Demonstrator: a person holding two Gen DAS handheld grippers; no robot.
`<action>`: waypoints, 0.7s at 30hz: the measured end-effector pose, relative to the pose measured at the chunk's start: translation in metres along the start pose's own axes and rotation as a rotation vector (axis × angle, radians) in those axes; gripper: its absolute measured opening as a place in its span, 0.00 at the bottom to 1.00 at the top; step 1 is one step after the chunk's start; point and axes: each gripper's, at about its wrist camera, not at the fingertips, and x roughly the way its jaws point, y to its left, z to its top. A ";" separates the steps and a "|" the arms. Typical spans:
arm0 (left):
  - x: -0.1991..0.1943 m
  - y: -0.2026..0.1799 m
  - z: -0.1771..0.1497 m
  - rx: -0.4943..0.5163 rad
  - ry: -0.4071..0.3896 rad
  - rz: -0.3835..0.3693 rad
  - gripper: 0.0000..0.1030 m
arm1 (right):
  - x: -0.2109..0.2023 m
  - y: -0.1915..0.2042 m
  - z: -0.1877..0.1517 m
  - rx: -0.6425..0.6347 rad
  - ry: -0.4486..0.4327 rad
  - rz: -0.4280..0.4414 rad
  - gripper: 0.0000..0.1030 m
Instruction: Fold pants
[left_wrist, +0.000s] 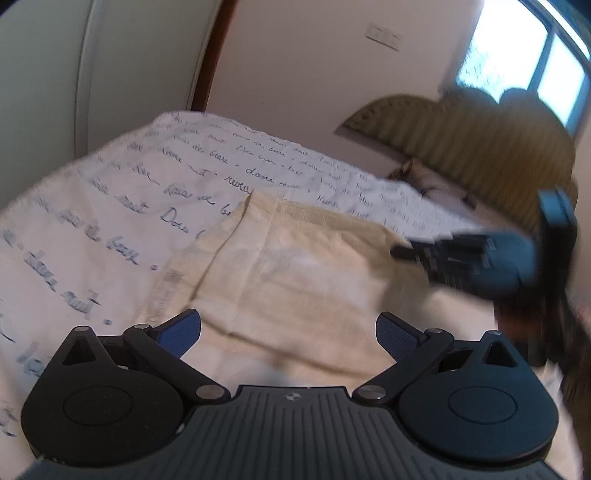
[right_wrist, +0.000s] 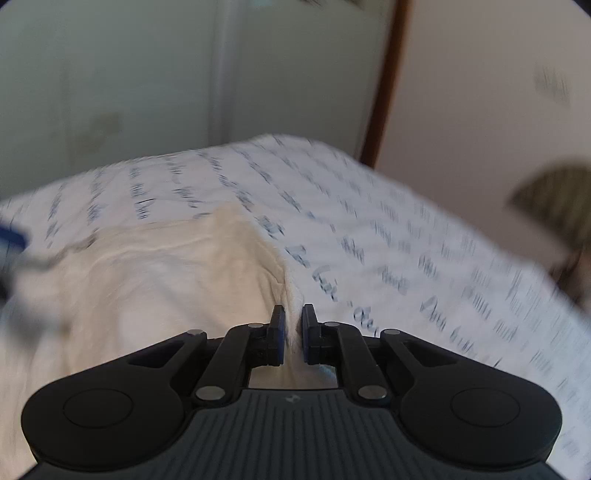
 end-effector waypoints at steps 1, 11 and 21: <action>0.001 0.004 0.005 -0.061 0.011 -0.029 0.98 | -0.014 0.017 0.000 -0.071 -0.024 -0.024 0.08; 0.004 0.035 0.014 -0.388 0.021 -0.220 0.99 | -0.108 0.139 -0.057 -0.449 -0.077 -0.050 0.08; -0.004 0.052 -0.002 -0.471 -0.003 -0.208 0.08 | -0.106 0.137 -0.062 -0.442 -0.074 -0.178 0.20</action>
